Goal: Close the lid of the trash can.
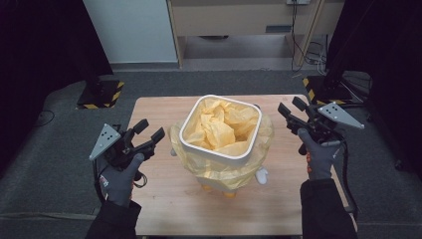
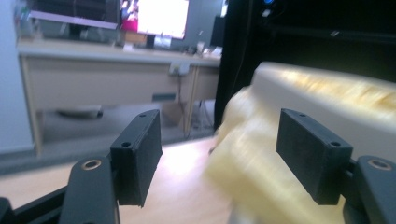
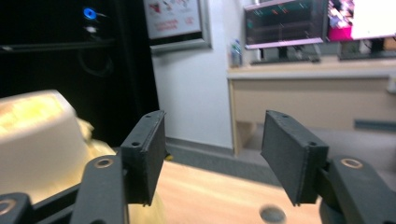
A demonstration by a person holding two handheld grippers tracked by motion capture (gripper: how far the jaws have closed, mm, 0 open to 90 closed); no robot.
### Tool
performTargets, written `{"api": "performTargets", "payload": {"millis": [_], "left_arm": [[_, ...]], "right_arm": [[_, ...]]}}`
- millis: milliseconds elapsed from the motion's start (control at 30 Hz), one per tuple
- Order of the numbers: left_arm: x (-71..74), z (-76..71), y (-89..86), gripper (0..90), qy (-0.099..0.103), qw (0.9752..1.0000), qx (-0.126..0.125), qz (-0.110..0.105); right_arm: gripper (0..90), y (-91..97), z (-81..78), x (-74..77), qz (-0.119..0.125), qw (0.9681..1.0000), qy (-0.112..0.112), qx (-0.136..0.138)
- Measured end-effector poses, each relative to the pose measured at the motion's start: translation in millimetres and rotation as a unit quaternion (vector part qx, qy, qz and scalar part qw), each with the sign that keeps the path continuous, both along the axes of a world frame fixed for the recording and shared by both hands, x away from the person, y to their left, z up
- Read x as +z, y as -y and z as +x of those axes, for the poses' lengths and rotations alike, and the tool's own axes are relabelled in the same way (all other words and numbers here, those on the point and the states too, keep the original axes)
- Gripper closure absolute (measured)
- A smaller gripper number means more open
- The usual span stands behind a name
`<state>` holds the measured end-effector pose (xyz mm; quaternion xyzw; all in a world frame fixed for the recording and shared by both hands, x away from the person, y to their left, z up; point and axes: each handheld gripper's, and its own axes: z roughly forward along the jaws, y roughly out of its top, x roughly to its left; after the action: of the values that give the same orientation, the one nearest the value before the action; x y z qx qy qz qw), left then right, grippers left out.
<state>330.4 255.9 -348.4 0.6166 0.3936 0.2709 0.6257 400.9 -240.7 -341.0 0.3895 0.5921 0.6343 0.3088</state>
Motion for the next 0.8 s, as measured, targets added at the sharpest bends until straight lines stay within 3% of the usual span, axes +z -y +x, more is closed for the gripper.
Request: {"api": "performTargets", "payload": {"millis": [167,300,333,367,567,667,800], "left_arm": [[-40.8,3.5,-13.6,30.5,-0.057,0.998,0.018,0.02],[-73.7,4.0,-21.1,30.9,-0.098,0.9937,0.026,0.048],[-73.7,4.0,-21.1,31.0,-0.098,0.9937,0.026,0.048],[-87.2,4.4,-25.8,30.9,-0.117,0.9908,0.032,0.062],[-118.9,1.7,-34.2,30.5,-0.17,0.9805,0.03,0.094],[-130.3,1.8,-34.5,30.4,-0.198,0.9731,0.023,0.116],[-140.9,8.4,-34.7,29.2,-0.228,0.9615,0.02,0.153]], "right_arm": [[36.9,12.9,-6.2,-27.6,-0.013,0.9992,-0.038,-0.007],[34.9,13.9,-10.8,-54.0,-0.033,0.9969,-0.072,0.003],[34.6,14.0,-11.9,-61.1,-0.041,0.9958,-0.081,0.006],[34.6,14.3,-13.2,-68.7,-0.049,0.9946,-0.091,0.009],[34.3,19.3,-21.6,-106.6,-0.071,0.9856,-0.153,0.016],[34.9,21.8,-25.5,-126.7,-0.111,0.9772,-0.181,0.008],[34.3,25.9,-26.8,-144.7,-0.145,0.9637,-0.224,-0.003]]}}
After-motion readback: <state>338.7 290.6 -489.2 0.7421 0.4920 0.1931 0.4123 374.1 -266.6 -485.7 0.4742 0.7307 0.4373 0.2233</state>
